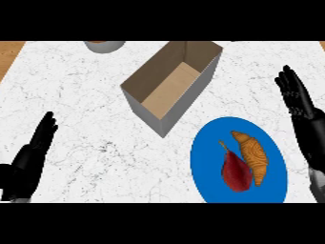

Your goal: Pick the pear from the plate and place it in the cardboard box

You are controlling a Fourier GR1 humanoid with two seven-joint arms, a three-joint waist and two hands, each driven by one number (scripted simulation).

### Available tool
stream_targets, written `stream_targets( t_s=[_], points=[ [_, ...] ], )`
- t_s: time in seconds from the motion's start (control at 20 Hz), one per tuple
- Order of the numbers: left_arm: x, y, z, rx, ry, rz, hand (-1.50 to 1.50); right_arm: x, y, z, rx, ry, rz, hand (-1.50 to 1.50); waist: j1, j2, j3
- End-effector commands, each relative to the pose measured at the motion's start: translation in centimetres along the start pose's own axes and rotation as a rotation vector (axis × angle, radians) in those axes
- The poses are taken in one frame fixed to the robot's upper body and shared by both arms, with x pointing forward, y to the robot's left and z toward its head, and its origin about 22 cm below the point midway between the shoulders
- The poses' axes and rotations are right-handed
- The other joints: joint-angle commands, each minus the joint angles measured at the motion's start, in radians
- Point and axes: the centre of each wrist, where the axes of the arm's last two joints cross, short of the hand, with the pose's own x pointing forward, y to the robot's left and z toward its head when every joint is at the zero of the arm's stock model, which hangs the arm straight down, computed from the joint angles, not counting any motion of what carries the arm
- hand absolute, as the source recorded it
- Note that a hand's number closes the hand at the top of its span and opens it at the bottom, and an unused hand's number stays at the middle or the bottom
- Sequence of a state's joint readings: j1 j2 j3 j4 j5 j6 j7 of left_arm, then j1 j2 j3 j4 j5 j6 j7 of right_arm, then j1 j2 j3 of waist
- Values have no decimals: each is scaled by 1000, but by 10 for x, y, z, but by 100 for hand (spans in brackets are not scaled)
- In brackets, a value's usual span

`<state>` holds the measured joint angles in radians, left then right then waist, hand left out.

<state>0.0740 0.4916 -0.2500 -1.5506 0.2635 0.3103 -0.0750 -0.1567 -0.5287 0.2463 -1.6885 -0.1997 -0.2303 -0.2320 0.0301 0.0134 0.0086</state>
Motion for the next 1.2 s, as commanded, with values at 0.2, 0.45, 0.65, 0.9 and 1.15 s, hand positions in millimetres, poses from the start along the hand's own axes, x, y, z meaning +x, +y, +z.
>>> stream_targets(
  t_s=[0.2, 0.45, 0.65, 0.9, 1.15],
  points=[
    [23, 69, -32, 199, 13, -260, 0, -28, 13, 15, 346, 163, -333, -150, -13, 2, -5],
    [0, 59, -24, 176, 60, -300, 0, -45, -9, 42, 700, 41, 287, -150, -14, 0, -6],
    [6, 56, -37, 175, 65, -301, 0, -96, -16, 71, 513, 51, -200, -150, -14, 3, -3],
    [8, 71, -51, 186, 72, -315, 0, -119, -62, 58, 620, -78, -129, -150, -19, -8, -7],
    [2, 56, -49, 171, 71, -303, 0, -88, -81, 5, 778, -102, 285, -150, -13, -10, -9]
  ],
)
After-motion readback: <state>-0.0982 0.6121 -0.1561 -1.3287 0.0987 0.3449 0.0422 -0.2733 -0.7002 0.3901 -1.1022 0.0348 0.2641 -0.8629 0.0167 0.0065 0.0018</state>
